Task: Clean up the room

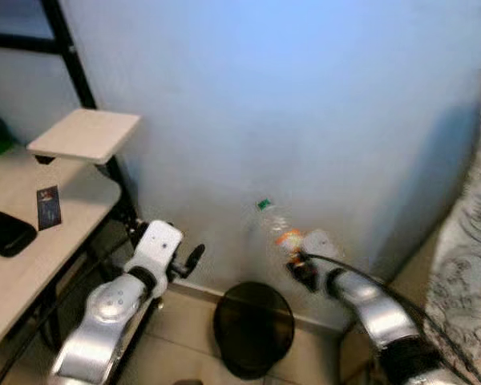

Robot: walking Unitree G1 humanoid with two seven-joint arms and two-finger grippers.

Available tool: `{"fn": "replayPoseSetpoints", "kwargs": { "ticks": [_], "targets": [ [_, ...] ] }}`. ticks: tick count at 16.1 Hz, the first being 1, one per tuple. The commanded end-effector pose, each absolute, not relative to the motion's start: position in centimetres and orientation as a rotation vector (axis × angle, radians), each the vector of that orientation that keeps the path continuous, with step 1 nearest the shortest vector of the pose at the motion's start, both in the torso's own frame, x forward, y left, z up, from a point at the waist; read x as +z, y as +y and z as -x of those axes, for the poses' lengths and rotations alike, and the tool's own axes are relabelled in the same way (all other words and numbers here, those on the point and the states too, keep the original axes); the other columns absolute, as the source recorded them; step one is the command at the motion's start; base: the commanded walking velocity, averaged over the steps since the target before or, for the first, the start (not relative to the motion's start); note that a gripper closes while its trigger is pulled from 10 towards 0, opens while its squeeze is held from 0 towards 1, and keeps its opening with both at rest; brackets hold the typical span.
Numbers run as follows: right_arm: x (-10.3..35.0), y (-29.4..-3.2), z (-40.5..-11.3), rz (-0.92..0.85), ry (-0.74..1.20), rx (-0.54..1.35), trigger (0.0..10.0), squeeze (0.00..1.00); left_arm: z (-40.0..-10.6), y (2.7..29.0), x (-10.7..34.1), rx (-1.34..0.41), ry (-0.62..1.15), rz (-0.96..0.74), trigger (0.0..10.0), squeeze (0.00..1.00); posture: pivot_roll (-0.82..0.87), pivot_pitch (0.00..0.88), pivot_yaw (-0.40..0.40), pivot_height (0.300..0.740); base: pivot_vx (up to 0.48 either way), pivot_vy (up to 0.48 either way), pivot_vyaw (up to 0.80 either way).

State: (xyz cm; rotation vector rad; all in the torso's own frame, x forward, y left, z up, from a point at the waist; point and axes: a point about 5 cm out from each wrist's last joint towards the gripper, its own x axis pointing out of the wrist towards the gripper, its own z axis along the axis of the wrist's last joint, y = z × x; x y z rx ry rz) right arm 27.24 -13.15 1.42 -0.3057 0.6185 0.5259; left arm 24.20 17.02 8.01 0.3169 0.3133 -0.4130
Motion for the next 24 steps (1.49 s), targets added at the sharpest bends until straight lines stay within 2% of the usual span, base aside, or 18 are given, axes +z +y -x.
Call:
{"fn": "replayPoseSetpoints", "kwargs": {
  "ticks": [1,3,7,10,12,17,18,19,24],
  "targets": [
    [1.6,-13.9,-27.5,0.342,0.627,0.518,10.0,0.0,-24.4,16.6,8.1,-0.438,0.309,-0.325,10.0,0.0,0.07,0.0,0.013,0.74,0.304,0.0,0.0],
    [0.9,-14.2,-27.3,0.412,0.676,0.529,10.0,0.0,-24.3,16.5,8.0,-0.464,0.319,-0.336,10.0,0.0,0.07,0.0,0.013,0.74,0.3,0.0,0.0],
    [-0.1,-13.9,-27.8,0.487,0.733,0.55,10.0,0.0,-23.7,16.4,7.3,-0.651,0.368,-0.417,10.0,0.0,0.07,0.0,0.014,0.74,0.0,0.0,0.0],
    [-1.1,-12.8,-28.0,0.515,0.777,0.593,10.0,0.0,-22.8,17.1,6.9,-0.884,0.461,-0.512,10.0,0.0,0.08,0.0,0.009,0.74,0.0,0.0,0.0],
    [-1.5,-12.2,-28.1,0.553,0.799,0.608,10.0,0.0,-22.5,17.7,6.8,-0.981,0.517,-0.546,10.0,0.0,0.09,0.0,0.006,0.74,0.0,0.0,0.0],
    [-1.7,-11.5,-28.2,0.566,0.804,0.622,10.0,0.0,-22.4,18.0,6.7,-1.026,0.538,-0.572,10.0,0.0,0.09,0.0,0.003,0.74,0.0,0.0,0.0],
    [-1.8,-11.3,-28.2,0.564,0.806,0.625,10.0,0.68,-22.4,18.0,6.6,-1.032,0.542,-0.572,10.0,0.0,0.09,0.0,0.004,0.74,0.0,0.0,0.0],
    [-1.9,-11.2,-28.1,0.558,0.809,0.627,10.0,1.0,-22.4,18.1,6.6,-1.034,0.544,-0.573,10.0,0.0,0.09,0.0,0.004,0.74,0.0,0.0,0.0],
    [-2.2,-10.6,-27.8,0.539,0.82,0.66,10.0,1.0,-22.4,18.2,6.2,-1.034,0.552,-0.573,10.0,0.0,0.09,0.0,0.006,0.74,0.0,0.0,0.0]
  ]
}}
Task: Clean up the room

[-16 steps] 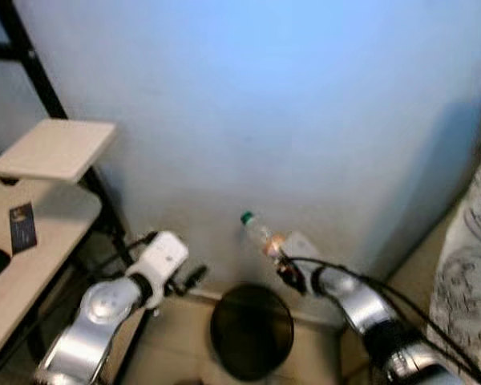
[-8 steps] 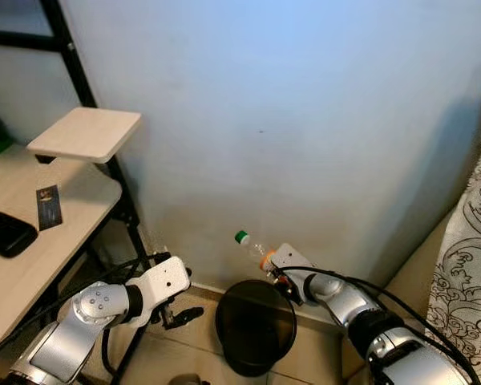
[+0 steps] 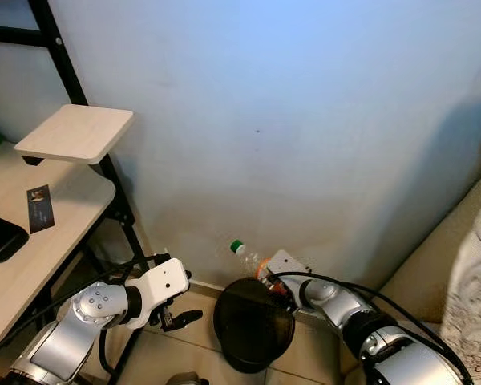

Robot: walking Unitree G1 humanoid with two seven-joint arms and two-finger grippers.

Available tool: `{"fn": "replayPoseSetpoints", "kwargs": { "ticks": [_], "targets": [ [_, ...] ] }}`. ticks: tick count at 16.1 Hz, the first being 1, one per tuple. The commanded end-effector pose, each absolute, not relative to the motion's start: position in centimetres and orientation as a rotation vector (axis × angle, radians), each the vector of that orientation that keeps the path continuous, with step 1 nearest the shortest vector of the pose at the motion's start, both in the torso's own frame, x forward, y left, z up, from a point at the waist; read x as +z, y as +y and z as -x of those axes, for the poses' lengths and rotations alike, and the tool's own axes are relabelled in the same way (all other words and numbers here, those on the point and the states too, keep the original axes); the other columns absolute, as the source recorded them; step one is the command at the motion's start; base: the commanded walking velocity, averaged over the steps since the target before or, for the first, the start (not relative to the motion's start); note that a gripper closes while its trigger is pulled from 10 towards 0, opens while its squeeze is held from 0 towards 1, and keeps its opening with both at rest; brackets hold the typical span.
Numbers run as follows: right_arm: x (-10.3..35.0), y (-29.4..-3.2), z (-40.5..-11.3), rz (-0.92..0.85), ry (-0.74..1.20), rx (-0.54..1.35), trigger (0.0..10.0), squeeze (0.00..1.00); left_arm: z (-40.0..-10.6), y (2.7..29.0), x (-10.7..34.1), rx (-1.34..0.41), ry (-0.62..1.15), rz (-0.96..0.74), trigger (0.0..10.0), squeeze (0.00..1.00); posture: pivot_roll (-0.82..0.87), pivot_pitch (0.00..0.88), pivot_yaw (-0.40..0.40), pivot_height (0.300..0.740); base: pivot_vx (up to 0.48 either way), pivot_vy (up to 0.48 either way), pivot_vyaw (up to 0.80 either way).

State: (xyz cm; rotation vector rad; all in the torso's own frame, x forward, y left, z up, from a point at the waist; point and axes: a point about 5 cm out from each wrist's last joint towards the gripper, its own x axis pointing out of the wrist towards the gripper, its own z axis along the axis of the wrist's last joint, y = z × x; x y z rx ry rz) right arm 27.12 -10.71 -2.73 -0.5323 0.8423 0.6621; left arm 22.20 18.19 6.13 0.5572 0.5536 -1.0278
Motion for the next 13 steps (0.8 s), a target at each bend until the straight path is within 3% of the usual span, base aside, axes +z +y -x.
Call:
{"fn": "replayPoseSetpoints", "kwargs": {
  "ticks": [1,9,13],
  "targets": [
    [-2.2,-10.5,-27.8,0.527,0.818,0.663,10.0,1.0,-22.4,18.2,6.2,-1.03,0.552,-0.576,10.0,0.0,0.09,0.0,0.008,0.74,0.0,0.0,0.0],
    [-1.0,-11.0,-28.6,0.334,0.699,0.628,10.0,1.0,-22.4,18.3,6.2,-0.98,0.528,-0.578,10.0,0.0,0.08,0.0,0.018,0.74,0.0,0.0,0.0],
    [3.9,-14.5,-28.6,0.099,0.394,0.341,10.0,1.0,-24.2,17.0,8.6,-0.546,0.287,-0.276,10.0,0.0,0.03,0.0,0.016,0.74,0.0,0.0,-0.13]
  ]
}}
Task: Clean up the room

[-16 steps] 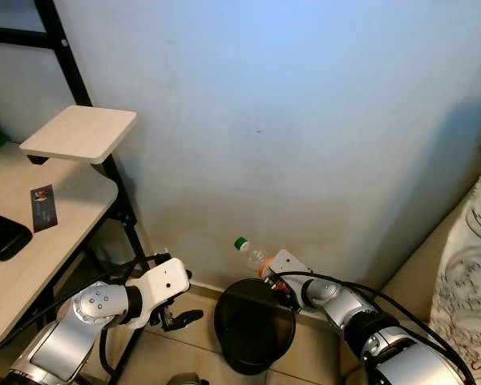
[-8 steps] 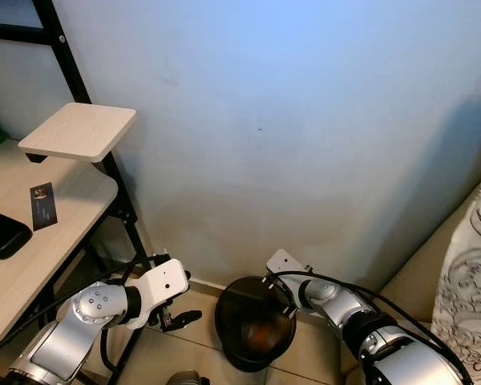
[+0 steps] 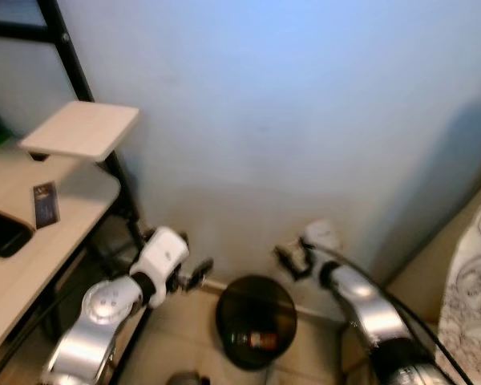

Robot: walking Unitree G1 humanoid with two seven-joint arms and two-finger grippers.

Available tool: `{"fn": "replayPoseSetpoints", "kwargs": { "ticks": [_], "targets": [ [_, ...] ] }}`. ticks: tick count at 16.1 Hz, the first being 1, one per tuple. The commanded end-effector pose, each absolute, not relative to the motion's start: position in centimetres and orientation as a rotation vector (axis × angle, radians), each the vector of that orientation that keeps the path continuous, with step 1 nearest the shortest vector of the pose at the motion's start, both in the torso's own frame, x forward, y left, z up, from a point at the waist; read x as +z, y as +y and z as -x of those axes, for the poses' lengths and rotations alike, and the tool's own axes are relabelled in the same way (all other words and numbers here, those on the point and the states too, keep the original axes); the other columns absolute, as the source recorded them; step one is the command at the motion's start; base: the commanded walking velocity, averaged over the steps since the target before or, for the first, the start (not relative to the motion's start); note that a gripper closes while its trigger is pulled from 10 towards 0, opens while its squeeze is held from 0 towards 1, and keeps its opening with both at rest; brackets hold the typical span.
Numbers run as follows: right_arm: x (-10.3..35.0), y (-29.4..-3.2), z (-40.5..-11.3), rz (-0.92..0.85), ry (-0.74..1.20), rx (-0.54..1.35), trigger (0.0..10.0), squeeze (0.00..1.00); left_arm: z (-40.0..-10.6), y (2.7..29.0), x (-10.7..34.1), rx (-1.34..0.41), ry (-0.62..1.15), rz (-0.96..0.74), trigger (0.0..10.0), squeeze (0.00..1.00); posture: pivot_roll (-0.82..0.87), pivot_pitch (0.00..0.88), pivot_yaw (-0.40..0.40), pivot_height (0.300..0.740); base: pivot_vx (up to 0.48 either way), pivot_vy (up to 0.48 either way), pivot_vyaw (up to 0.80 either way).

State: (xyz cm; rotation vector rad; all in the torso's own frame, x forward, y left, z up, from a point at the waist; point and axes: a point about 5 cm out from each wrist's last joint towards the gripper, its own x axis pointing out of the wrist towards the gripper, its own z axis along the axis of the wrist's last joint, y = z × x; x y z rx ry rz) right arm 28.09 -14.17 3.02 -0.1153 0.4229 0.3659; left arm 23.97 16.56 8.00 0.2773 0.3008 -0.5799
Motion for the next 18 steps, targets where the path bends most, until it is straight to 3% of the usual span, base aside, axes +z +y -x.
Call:
{"fn": "replayPoseSetpoints", "kwargs": {
  "ticks": [1,4,9,18],
  "targets": [
    [5.1,-14.8,-28.1,0.059,0.341,0.287,10.0,1.0,-24.1,16.8,9.0,-0.463,0.245,-0.251,10.0,0.0,0.02,0.0,0.018,0.74,0.0,0.0,-0.69],
    [7.3,-15.1,-27.6,0.031,0.281,0.171,10.0,1.0,-23.6,16.2,8.8,-0.336,0.216,-0.294,10.0,0.0,-0.01,0.0,0.044,0.74,0.0,0.0,-0.71],
    [8.4,-17.5,-25.5,0.022,0.322,-0.03,10.0,1.0,-24.1,16.3,9.6,-0.193,0.234,-0.117,10.0,0.0,-0.03,0.0,0.042,0.74,0.0,0.0,-0.75],
    [8.7,-17.0,-24.8,-0.027,0.339,-0.133,10.0,1.0,-23.5,17.0,10.0,-0.179,0.217,-0.229,10.0,0.0,-0.01,0.0,0.06,0.74,0.0,0.0,-0.76]
  ]
}}
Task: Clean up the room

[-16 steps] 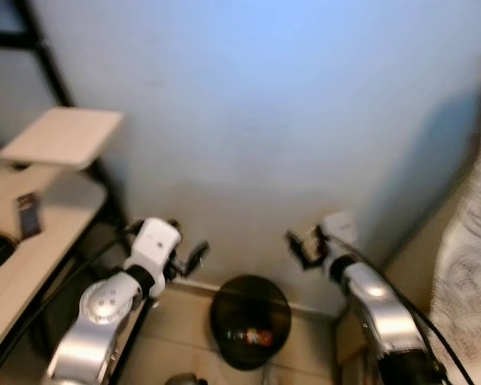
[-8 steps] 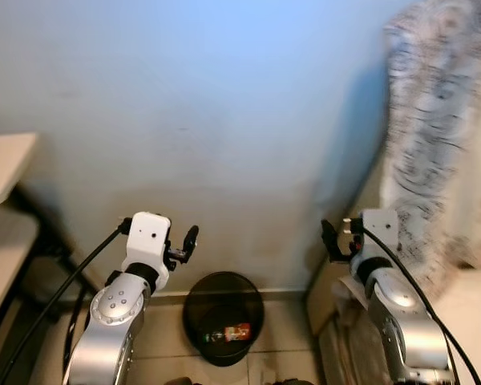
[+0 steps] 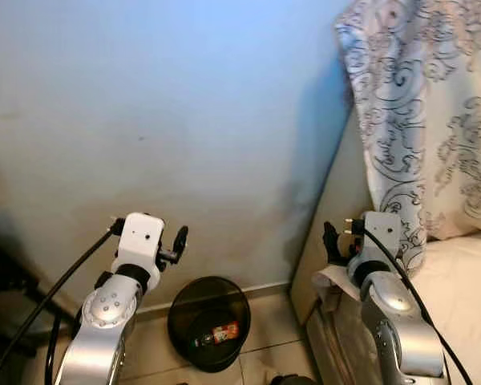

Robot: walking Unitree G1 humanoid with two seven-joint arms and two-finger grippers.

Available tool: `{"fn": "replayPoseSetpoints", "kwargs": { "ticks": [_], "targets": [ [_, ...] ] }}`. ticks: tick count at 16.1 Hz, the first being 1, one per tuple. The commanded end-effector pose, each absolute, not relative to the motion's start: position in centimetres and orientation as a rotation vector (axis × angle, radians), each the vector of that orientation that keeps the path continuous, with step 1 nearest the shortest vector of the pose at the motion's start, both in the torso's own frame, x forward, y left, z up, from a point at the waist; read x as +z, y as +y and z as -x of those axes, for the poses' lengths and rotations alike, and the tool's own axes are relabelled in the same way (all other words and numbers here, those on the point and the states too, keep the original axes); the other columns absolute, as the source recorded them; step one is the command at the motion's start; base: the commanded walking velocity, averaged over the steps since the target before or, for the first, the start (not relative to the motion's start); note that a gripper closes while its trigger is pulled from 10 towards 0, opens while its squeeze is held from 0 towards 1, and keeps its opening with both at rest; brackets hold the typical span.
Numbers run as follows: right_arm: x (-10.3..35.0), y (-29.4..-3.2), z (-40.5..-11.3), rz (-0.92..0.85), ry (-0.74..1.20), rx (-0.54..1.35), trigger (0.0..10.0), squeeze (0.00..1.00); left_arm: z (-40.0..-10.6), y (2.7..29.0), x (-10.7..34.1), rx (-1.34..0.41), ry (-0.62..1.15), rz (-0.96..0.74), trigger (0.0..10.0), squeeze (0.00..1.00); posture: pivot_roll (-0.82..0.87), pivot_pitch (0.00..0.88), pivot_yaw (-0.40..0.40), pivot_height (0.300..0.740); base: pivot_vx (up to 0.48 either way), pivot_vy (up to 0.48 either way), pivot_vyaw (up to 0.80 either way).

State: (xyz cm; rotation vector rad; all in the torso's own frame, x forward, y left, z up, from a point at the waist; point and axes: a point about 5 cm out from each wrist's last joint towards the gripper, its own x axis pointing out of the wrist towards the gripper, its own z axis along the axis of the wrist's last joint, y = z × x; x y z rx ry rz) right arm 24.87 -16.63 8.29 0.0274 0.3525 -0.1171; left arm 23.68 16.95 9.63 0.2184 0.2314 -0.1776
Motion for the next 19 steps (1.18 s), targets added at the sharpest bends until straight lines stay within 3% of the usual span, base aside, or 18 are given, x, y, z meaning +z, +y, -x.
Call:
{"fn": "replayPoseSetpoints", "kwargs": {
  "ticks": [1,7,10,19],
  "targets": [
    [8.6,-16.7,-24.7,-0.028,0.347,-0.142,10.0,1.0,-23.7,16.8,9.9,-0.197,0.216,-0.238,10.0,0.0,-0.01,0.0,0.054,0.74,0.0,0.0,-0.76],
    [8.7,-16.8,-24.5,-0.002,0.351,-0.13,10.0,1.0,-23.2,16.2,9.5,-0.196,0.233,-0.162,10.0,0.0,-0.01,0.0,0.053,0.74,0.0,0.0,-0.76],
    [8.6,-16.3,-25.2,0.04,0.359,-0.088,10.0,1.0,-24.0,16.8,10.0,-0.163,0.213,-0.174,10.0,0.0,0.01,0.0,0.02,0.74,0.0,0.0,-0.76],
    [8.1,-16.7,-25.0,0.035,0.39,-0.102,10.0,1.0,-24.4,17.3,9.9,-0.144,0.209,-0.201,10.0,0.0,0.02,0.0,0.019,0.74,-0.03,0.0,-0.75]
  ]
}}
